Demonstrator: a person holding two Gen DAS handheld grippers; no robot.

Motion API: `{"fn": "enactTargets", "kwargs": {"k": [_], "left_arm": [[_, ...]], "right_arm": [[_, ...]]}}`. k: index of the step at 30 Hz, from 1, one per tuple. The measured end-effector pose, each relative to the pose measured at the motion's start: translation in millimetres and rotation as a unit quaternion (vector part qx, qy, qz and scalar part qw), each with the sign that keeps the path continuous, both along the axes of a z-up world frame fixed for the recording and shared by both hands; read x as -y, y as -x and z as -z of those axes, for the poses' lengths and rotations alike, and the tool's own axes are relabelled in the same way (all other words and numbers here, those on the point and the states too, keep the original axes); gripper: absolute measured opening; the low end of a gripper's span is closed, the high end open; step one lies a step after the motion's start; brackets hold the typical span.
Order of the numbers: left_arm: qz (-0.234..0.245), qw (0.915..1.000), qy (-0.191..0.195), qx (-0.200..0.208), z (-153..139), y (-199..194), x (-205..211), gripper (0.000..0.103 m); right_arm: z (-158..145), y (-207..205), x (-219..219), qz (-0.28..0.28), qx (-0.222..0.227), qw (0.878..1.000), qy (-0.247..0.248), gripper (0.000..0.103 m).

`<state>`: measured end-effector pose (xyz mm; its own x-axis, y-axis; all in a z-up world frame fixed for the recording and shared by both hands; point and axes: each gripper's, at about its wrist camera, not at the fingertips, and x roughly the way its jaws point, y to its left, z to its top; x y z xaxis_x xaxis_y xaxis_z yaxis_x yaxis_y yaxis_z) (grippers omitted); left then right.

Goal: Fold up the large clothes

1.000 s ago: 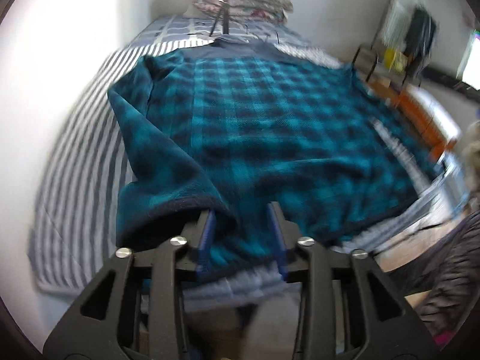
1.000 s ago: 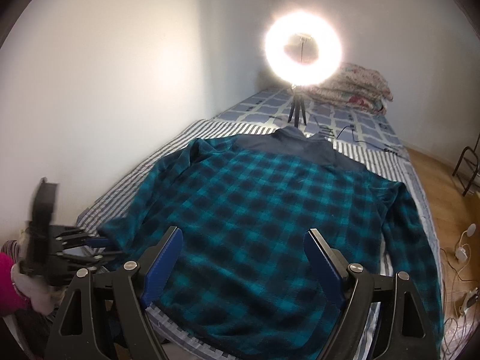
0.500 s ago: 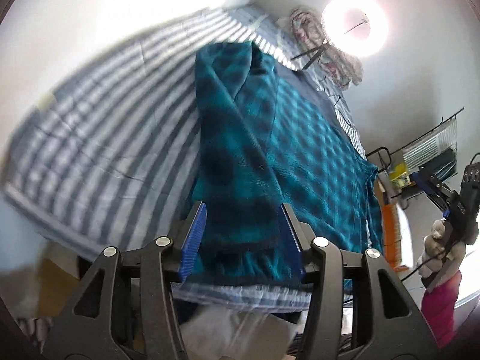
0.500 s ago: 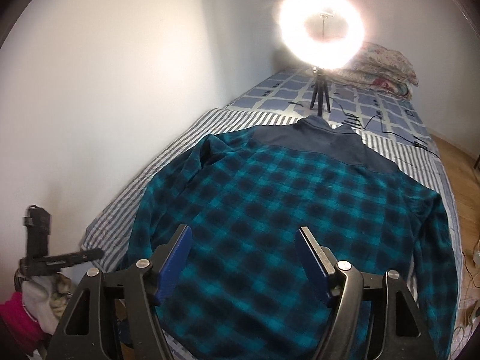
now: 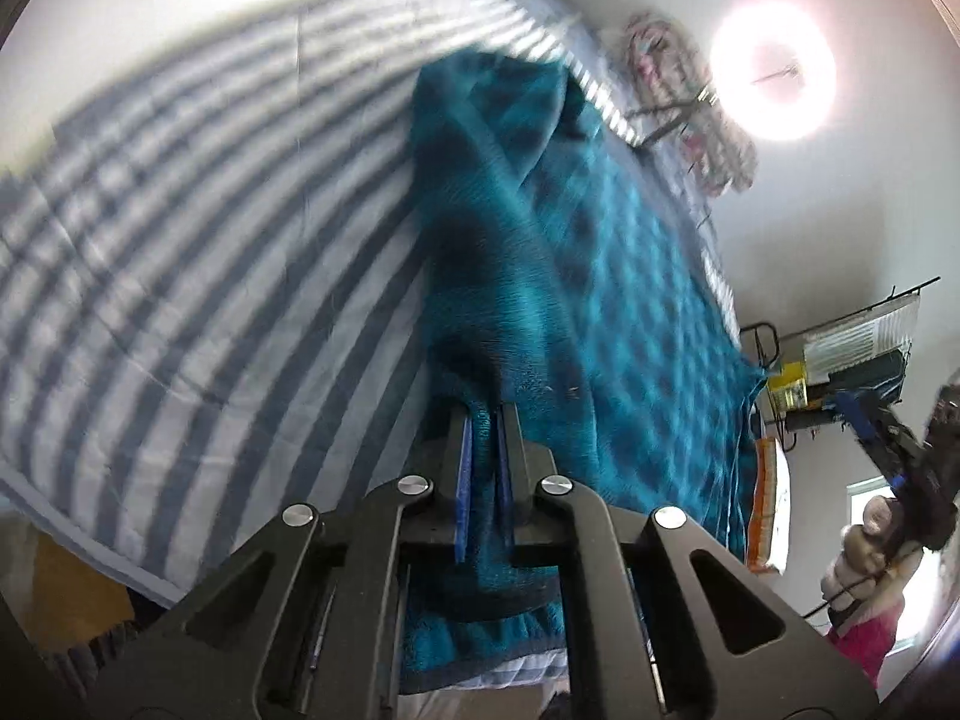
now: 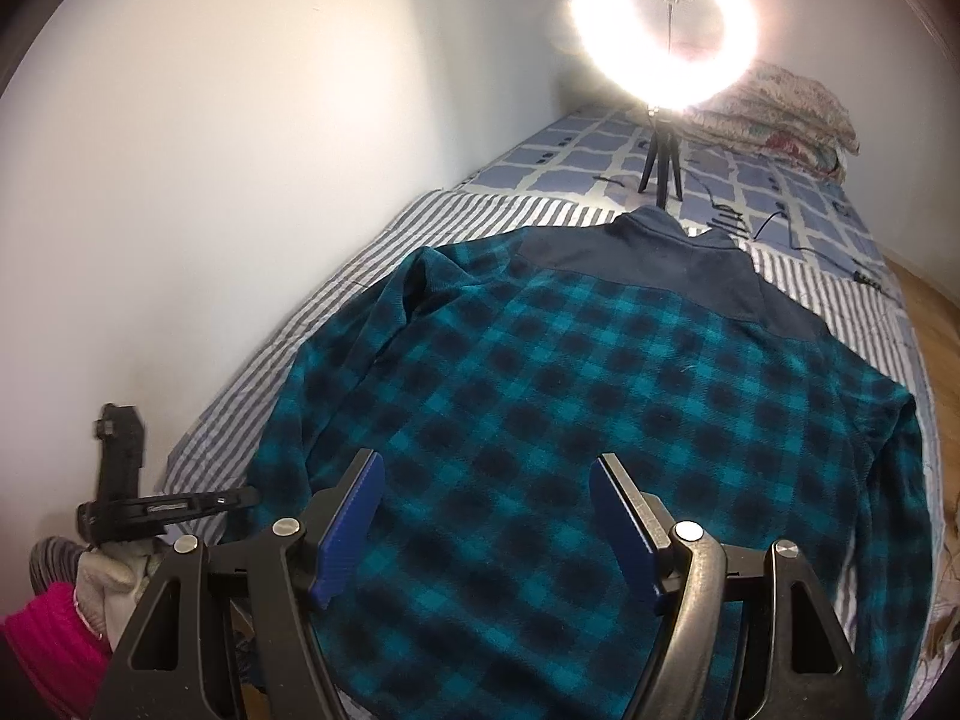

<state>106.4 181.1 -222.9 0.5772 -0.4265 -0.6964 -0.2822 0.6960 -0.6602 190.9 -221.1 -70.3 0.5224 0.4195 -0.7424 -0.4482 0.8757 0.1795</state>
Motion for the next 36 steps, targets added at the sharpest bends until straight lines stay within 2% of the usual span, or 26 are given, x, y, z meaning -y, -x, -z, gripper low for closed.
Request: {"fn": "enactTargets", "kwargs": {"k": [2, 4, 6, 11, 13, 15, 17, 18, 22, 25, 29, 32, 36], "left_arm": [[-0.018, 0.9995, -0.015, 0.02, -16, 7, -7, 0.004], [-0.036, 0.9971, -0.05, 0.045, -37, 17, -14, 0.004], [-0.035, 0.9955, -0.07, 0.055, -47, 21, -18, 0.004], [-0.029, 0.9924, -0.081, 0.088, -61, 29, -17, 0.004], [-0.009, 0.9918, -0.067, 0.108, -65, 29, -11, 0.004], [0.01, 0.9899, -0.07, 0.123, -71, 28, -3, 0.004], [0.016, 0.9886, -0.074, 0.13, -74, 26, 0, 0.004], [0.015, 0.9887, -0.072, 0.131, -75, 26, 0, 0.004], [0.008, 0.9888, -0.052, 0.14, -77, 22, -6, 0.004], [0.016, 0.9871, -0.062, 0.147, -79, 19, -2, 0.004], [0.041, 0.9851, -0.068, 0.153, -79, 14, 10, 0.004], [0.046, 0.9837, -0.069, 0.16, -82, 15, 12, 0.004], [0.05, 0.9832, -0.061, 0.165, -82, 15, 11, 0.004]], "right_arm": [[3, -11, -8, -0.009, -0.009, 1.0, -0.008, 0.074], [5, -23, -21, -0.02, -0.014, 1.0, -0.014, 0.074], [8, -41, -38, -0.036, -0.027, 0.999, -0.028, 0.074], [22, -104, -84, -0.05, -0.085, 0.992, -0.073, 0.074], [26, -129, -101, -0.047, -0.098, 0.991, -0.075, 0.072], [29, -155, -121, -0.049, -0.104, 0.991, -0.071, 0.067], [34, -182, -139, -0.048, -0.114, 0.99, -0.072, 0.051], [38, -196, -147, -0.046, -0.123, 0.989, -0.074, 0.047], [57, -248, -177, -0.023, -0.156, 0.983, -0.095, 0.045], [71, -270, -207, -0.043, -0.192, 0.973, -0.117, 0.045], [83, -278, -261, -0.074, -0.189, 0.977, -0.063, 0.045], [103, -286, -290, -0.06, -0.221, 0.973, -0.02, 0.045], [120, -290, -311, -0.044, -0.228, 0.972, 0.028, 0.045]]}}
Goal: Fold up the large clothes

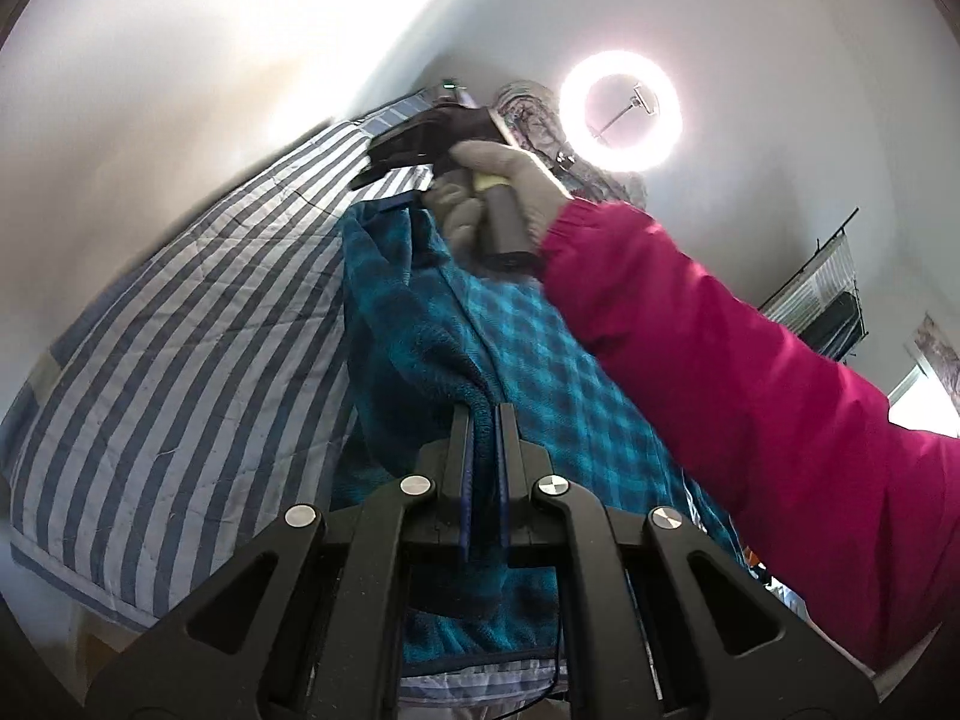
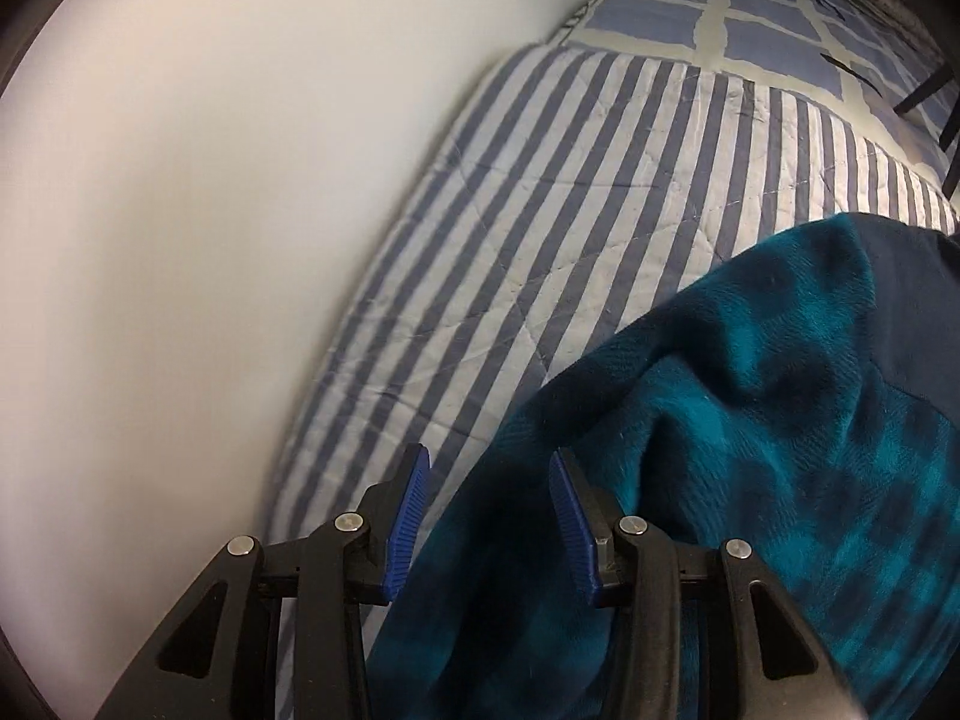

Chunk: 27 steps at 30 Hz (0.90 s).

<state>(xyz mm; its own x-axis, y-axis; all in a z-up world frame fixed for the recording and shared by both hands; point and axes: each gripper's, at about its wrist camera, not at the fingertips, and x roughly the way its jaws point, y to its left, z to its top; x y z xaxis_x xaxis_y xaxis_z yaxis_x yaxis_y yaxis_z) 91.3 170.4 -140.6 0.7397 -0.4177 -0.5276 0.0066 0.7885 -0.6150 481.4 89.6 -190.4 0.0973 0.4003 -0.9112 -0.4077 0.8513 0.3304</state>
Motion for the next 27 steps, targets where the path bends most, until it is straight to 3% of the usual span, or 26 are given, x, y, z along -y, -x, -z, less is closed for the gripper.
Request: {"fn": "enactTargets", "kwargs": {"k": [3, 7, 12, 17, 20, 23, 27], "left_arm": [[0.01, 0.9998, -0.019, 0.003, -2, 2, 7, 0.003], [0.013, 0.9993, -0.034, 0.007, -6, 5, 12, 0.003], [0.022, 0.9979, -0.06, 0.01, -10, 9, 19, 0.003], [0.048, 0.9918, -0.116, 0.022, -14, 12, 41, 0.003], [0.076, 0.986, -0.146, 0.025, -13, 15, 61, 0.003], [0.108, 0.979, -0.171, 0.025, -10, 19, 82, 0.003], [0.146, 0.9702, -0.192, 0.017, -3, 23, 104, 0.003]], "right_arm": [[9, -4, -12, -0.001, 0.006, 0.999, 0.032, 0.04], [23, -6, -23, 0.009, 0.008, 0.998, 0.059, 0.004], [11, -25, 21, 0.054, -0.012, 0.998, -0.04, 0.002], [-26, -23, 99, 0.093, 0.0, 0.986, -0.141, 0.002], [-31, -16, 151, 0.118, 0.001, 0.977, -0.175, 0.002], [-26, -4, 191, 0.129, -0.003, 0.976, -0.177, 0.002], [6, 12, 247, 0.155, -0.013, 0.978, -0.142, 0.002]]}}
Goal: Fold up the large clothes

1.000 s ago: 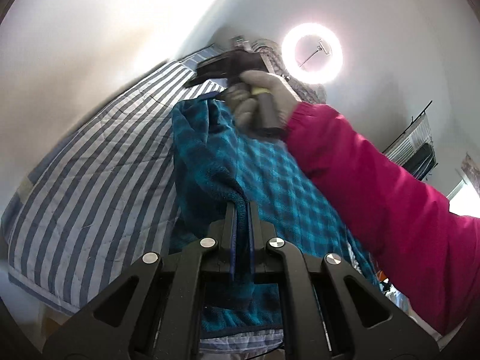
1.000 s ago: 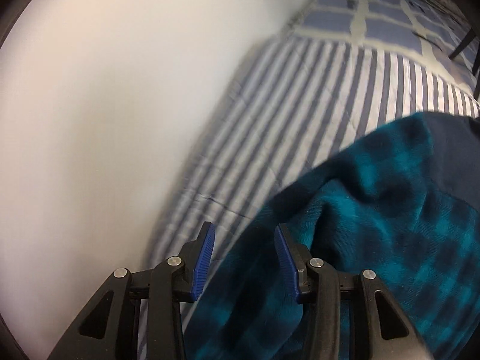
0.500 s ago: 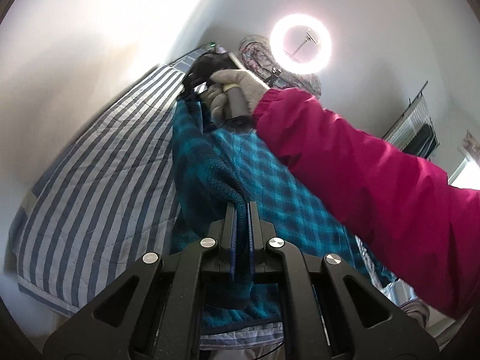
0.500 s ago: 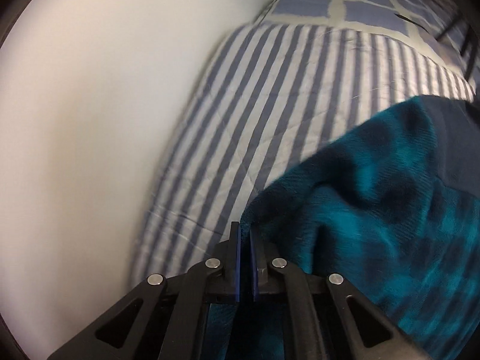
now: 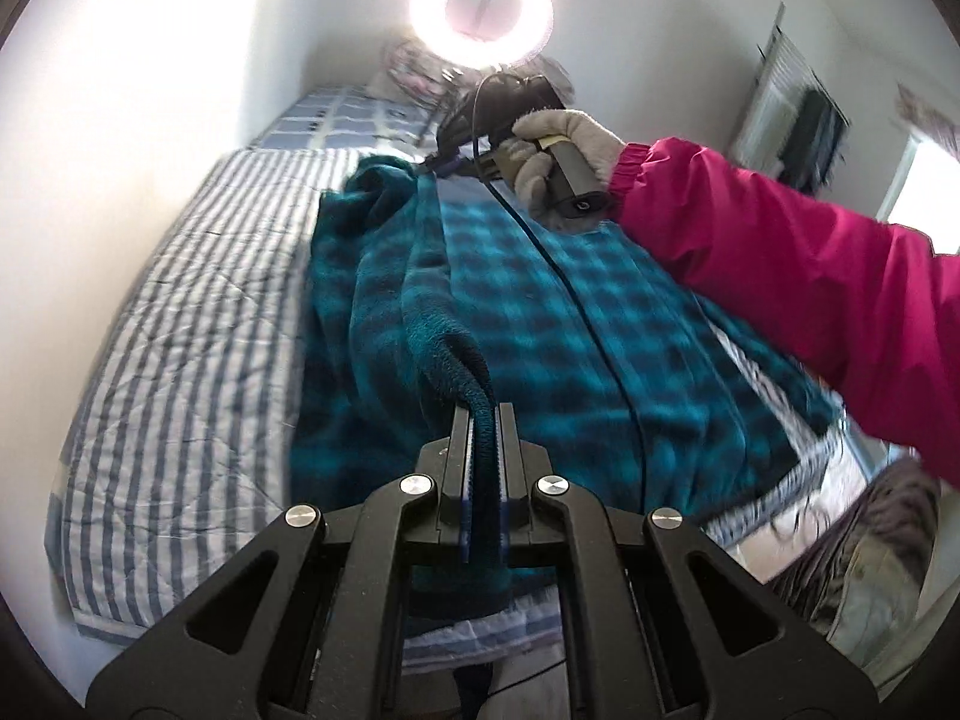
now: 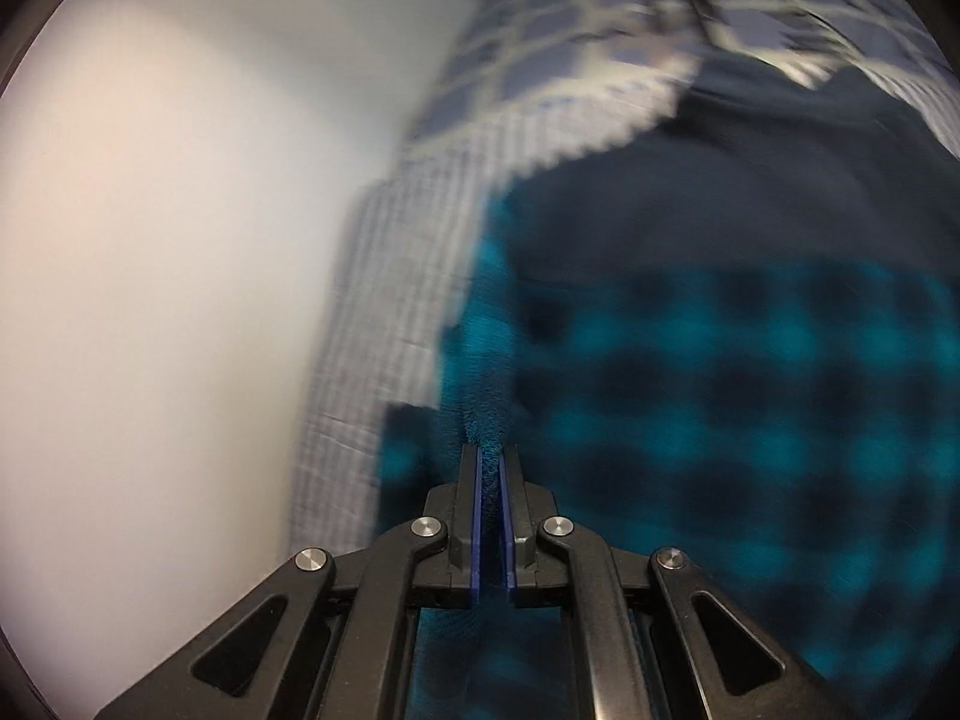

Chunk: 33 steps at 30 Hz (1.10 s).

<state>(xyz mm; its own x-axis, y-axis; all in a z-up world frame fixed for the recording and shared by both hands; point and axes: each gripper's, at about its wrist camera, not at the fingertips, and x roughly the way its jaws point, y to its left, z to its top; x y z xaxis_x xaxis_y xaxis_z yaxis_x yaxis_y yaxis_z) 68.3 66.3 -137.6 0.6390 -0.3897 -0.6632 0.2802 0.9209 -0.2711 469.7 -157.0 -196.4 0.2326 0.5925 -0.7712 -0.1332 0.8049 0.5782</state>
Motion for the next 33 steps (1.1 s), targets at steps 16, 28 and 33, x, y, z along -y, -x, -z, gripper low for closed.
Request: {"fn": "enactTargets", "kwargs": {"k": [16, 28, 33], "left_arm": [[-0.074, 0.9909, 0.076, -0.083, 19, 23, -46, 0.036], [-0.04, 0.9857, 0.119, -0.113, 45, 14, -17, 0.036], [0.036, 0.9837, 0.115, -0.133, 62, -1, 45, 0.036]], "right_arm": [[-40, 45, -46, -0.1, 0.115, 0.978, 0.143, 0.034], [-23, 114, -39, -0.158, 0.089, 0.972, 0.15, 0.034], [-33, 148, -1, -0.147, 0.089, 0.975, 0.139, 0.034]]}}
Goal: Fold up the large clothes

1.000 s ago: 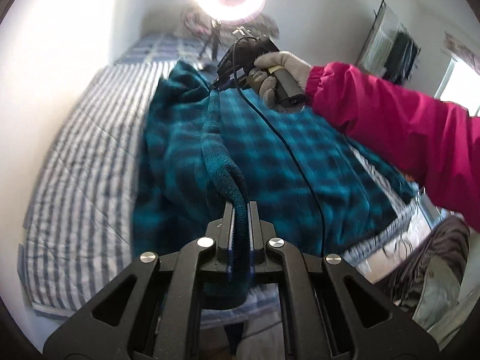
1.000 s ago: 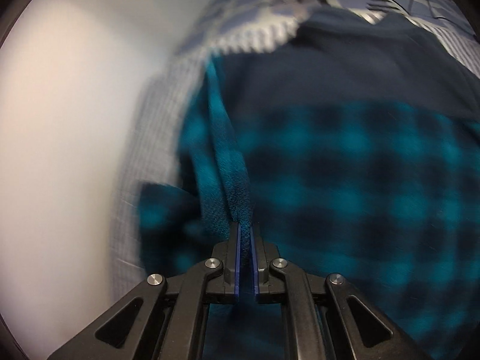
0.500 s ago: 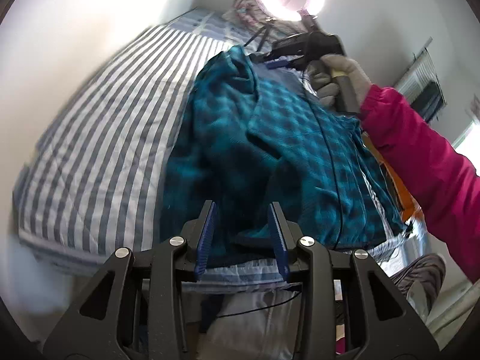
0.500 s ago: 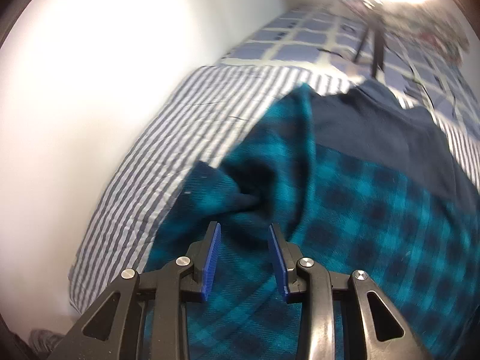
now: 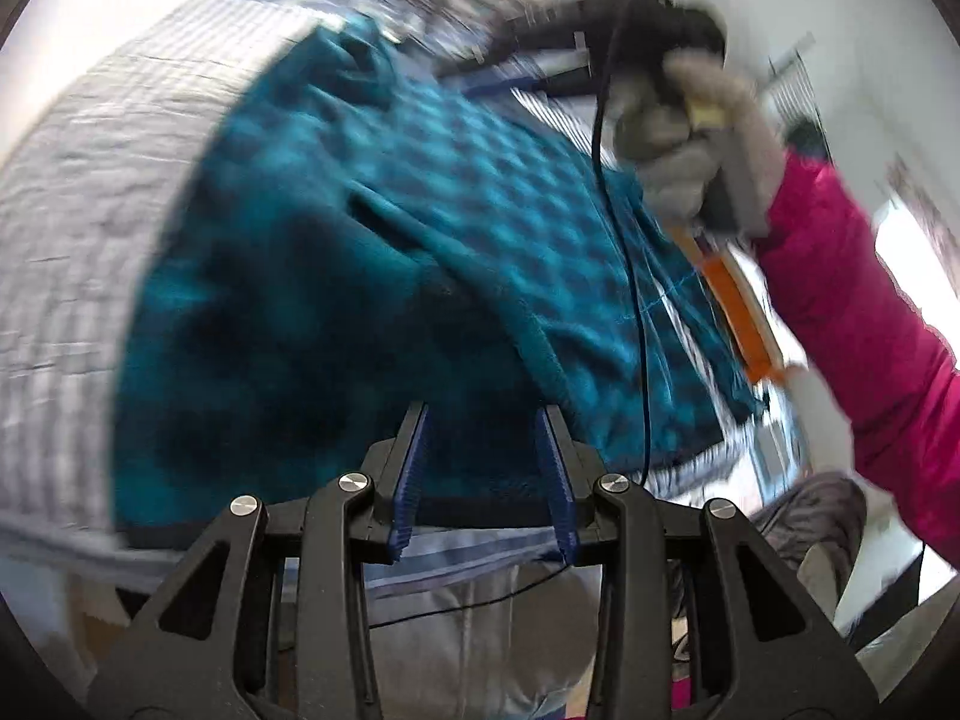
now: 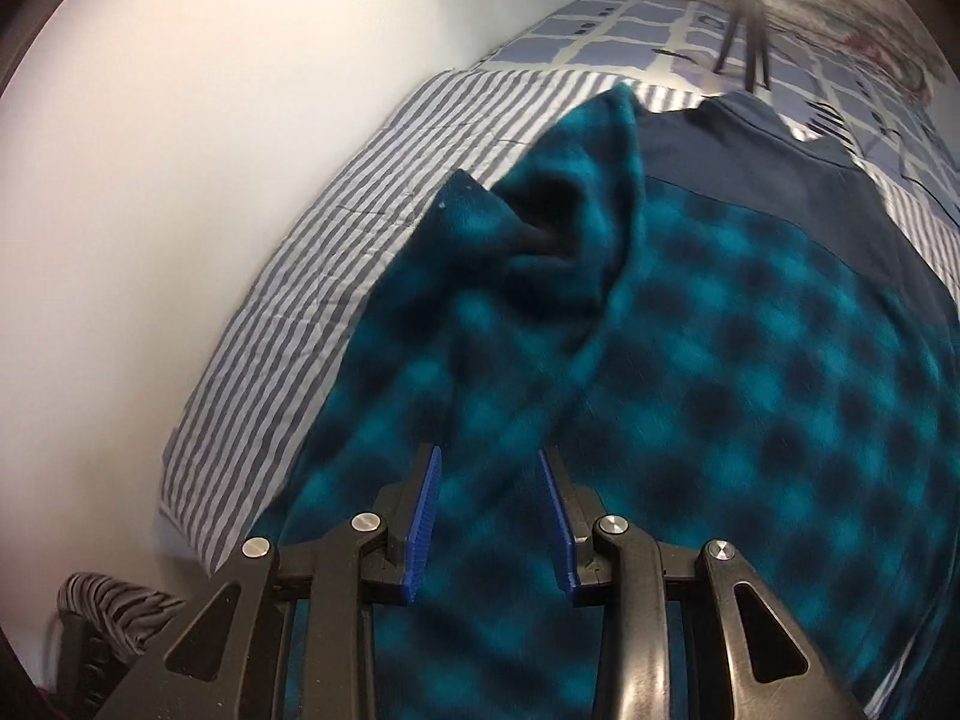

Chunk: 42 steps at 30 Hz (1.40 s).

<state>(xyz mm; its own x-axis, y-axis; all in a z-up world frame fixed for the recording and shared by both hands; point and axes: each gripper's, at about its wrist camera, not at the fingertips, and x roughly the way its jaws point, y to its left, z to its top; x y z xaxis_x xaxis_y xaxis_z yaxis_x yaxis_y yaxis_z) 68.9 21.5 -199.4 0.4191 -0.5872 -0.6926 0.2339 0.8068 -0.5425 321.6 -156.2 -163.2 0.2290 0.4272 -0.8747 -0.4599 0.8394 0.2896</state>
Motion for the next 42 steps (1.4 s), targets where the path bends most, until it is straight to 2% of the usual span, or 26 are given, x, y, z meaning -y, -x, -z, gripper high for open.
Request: {"fn": "enactTargets", "kwargs": {"k": [2, 4, 8, 10, 12, 16, 21, 23, 24, 25, 28, 31, 35, 36, 38, 39, 40, 42], "left_arm": [[0.022, 0.9996, -0.015, -0.01, 8, 0, 18, 0.036], [0.017, 0.9996, -0.018, -0.012, 6, 7, 18, 0.036], [-0.06, 0.9979, -0.025, -0.006, -3, 24, -16, 0.036], [-0.104, 0.9934, -0.042, -0.026, 5, 28, -34, 0.036], [-0.124, 0.9898, -0.043, -0.054, 19, 24, -44, 0.036], [-0.119, 0.9897, -0.032, -0.073, 36, 15, -38, 0.036], [-0.098, 0.9917, -0.015, -0.082, 46, 6, -29, 0.036], [-0.095, 0.992, -0.015, -0.082, 49, 3, -27, 0.028], [-0.095, 0.9921, -0.017, -0.081, 49, 2, -25, 0.012], [-0.094, 0.9924, -0.015, -0.078, 49, 2, -26, 0.007], [-0.095, 0.9934, -0.007, -0.064, 42, 4, -30, 0.005], [-0.096, 0.9942, -0.009, -0.047, 32, 7, -34, 0.004], [-0.101, 0.9943, -0.006, -0.035, 21, 15, -44, 0.004], [-0.106, 0.9938, -0.008, -0.034, 19, 16, -47, 0.004], [-0.116, 0.9928, -0.008, -0.028, 13, 22, -54, 0.004], [-0.121, 0.9923, -0.011, -0.023, 10, 25, -57, 0.004], [-0.128, 0.9915, -0.016, -0.018, 6, 28, -60, 0.004], [-0.141, 0.9897, -0.027, -0.005, -3, 34, -67, 0.004]], "right_arm": [[-5, 6, 13, 0.005, 0.008, 1.0, 0.004, 0.034], [-13, 9, 22, 0.01, 0.019, 1.0, 0.008, 0.034], [-29, 9, 26, 0.01, 0.04, 0.999, 0.002, 0.034], [-34, 8, 21, 0.005, 0.046, 0.999, -0.001, 0.034], [-37, 6, 14, 0.0, 0.05, 0.999, -0.004, 0.034], [-38, 2, -5, -0.012, 0.052, 0.999, -0.004, 0.034], [-31, -12, -33, -0.027, 0.04, 0.999, -0.013, 0.043], [-25, -24, -45, -0.024, 0.031, 0.999, -0.015, 0.048], [-21, -32, -53, -0.021, 0.027, 0.999, -0.014, 0.049], [-16, -39, -60, -0.019, 0.025, 0.999, -0.011, 0.049], [-5, -60, -81, -0.01, 0.031, 0.999, 0.01, 0.05], [8, -81, -101, -0.001, 0.043, 0.998, 0.047, 0.057], [30, -106, -122, 0.019, 0.037, 0.995, 0.09, 0.056], [32, -109, -125, 0.02, 0.038, 0.994, 0.096, 0.054], [39, -116, -131, 0.017, 0.04, 0.994, 0.105, 0.022], [41, -117, -133, 0.017, 0.04, 0.993, 0.108, 0.019], [43, -120, -135, 0.019, 0.043, 0.993, 0.113, 0.011], [42, -121, -139, 0.019, 0.049, 0.992, 0.115, 0.007]]}}
